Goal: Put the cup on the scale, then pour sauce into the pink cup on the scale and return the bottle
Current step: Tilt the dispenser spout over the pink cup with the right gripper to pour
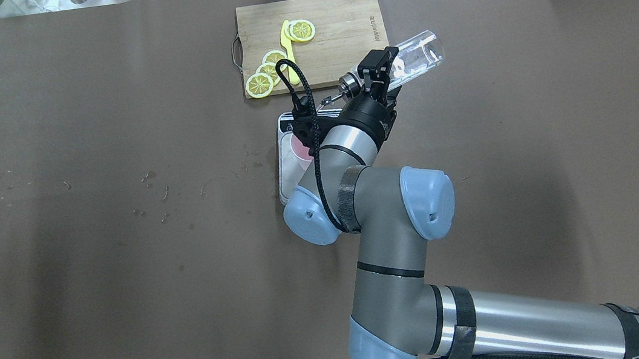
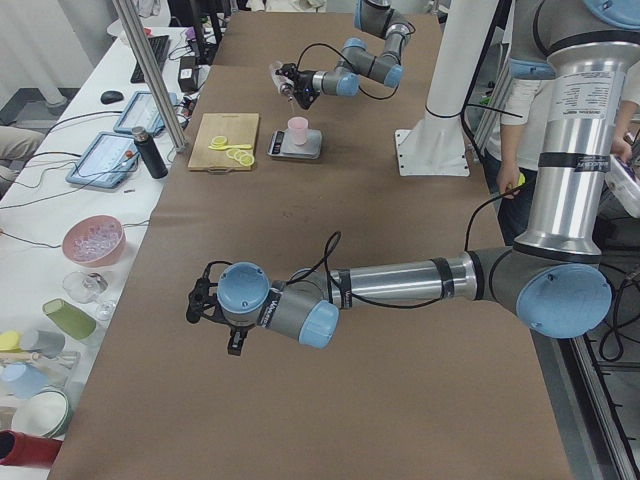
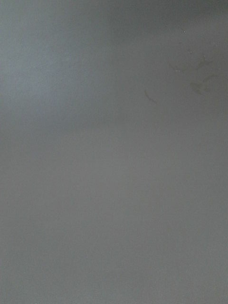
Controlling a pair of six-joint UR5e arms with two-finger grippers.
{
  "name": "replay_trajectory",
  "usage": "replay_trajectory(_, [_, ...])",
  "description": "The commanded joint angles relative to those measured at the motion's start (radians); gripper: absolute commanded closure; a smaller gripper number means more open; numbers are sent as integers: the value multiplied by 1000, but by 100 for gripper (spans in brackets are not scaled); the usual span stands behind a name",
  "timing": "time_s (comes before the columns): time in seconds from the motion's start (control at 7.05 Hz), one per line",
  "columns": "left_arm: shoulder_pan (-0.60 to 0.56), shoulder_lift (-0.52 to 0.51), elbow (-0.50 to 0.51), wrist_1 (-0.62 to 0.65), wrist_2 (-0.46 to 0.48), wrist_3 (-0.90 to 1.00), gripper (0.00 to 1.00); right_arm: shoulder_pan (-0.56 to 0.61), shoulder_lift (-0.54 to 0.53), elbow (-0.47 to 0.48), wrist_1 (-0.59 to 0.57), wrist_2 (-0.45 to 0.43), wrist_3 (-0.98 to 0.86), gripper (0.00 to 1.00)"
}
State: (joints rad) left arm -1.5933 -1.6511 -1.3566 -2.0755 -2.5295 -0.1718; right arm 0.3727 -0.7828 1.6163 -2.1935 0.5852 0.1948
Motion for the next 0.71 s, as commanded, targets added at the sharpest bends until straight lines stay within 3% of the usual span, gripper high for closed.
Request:
replay_trajectory(0.0, [1, 1, -1, 0, 0, 0, 3, 0, -3, -3, 0, -10, 0, 100])
replay_trajectory(0.43, [0, 1, -1, -3, -2, 2, 3, 8, 3, 5, 44, 5, 32, 100])
replay_trajectory(0.57, [0, 1, -2, -5, -2, 2, 3, 29, 0, 4, 151, 87, 35, 100])
